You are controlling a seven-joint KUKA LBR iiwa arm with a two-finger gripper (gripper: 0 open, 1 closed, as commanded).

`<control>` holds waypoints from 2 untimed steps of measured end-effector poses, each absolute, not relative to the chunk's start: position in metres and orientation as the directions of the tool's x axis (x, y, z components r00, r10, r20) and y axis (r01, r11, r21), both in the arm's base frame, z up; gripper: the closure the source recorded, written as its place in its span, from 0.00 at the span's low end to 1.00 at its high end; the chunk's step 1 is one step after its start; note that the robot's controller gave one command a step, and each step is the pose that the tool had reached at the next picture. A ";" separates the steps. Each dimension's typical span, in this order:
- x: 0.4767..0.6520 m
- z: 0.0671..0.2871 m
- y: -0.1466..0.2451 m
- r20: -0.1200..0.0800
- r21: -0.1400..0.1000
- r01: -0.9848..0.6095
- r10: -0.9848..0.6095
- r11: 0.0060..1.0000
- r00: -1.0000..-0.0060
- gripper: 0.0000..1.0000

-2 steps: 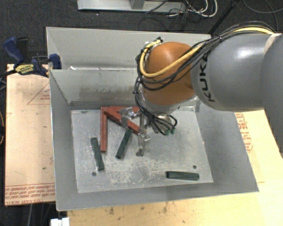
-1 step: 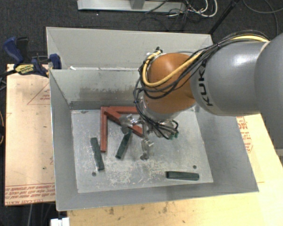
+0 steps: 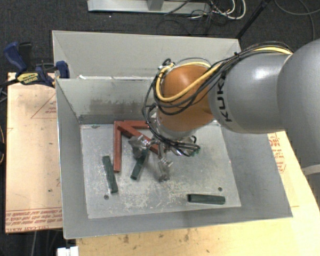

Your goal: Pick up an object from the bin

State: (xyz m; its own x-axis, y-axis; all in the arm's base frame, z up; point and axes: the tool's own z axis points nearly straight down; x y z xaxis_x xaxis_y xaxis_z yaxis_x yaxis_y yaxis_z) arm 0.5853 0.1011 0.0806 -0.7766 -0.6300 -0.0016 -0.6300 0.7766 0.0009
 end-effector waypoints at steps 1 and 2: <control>0.571 0.072 0.113 -0.003 0.000 -0.796 -0.796 0.605 -0.605 1.00; 0.571 0.072 0.113 -0.003 0.000 -0.796 -0.796 0.605 -0.605 1.00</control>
Offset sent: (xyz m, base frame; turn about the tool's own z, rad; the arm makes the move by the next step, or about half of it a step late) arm 0.0000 0.0000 0.0000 0.0000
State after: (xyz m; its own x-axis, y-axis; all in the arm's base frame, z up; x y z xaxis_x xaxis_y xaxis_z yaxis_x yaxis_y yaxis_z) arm 0.5708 0.1128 0.0721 -0.6054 -0.7959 -0.0031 -0.7959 0.6054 0.0001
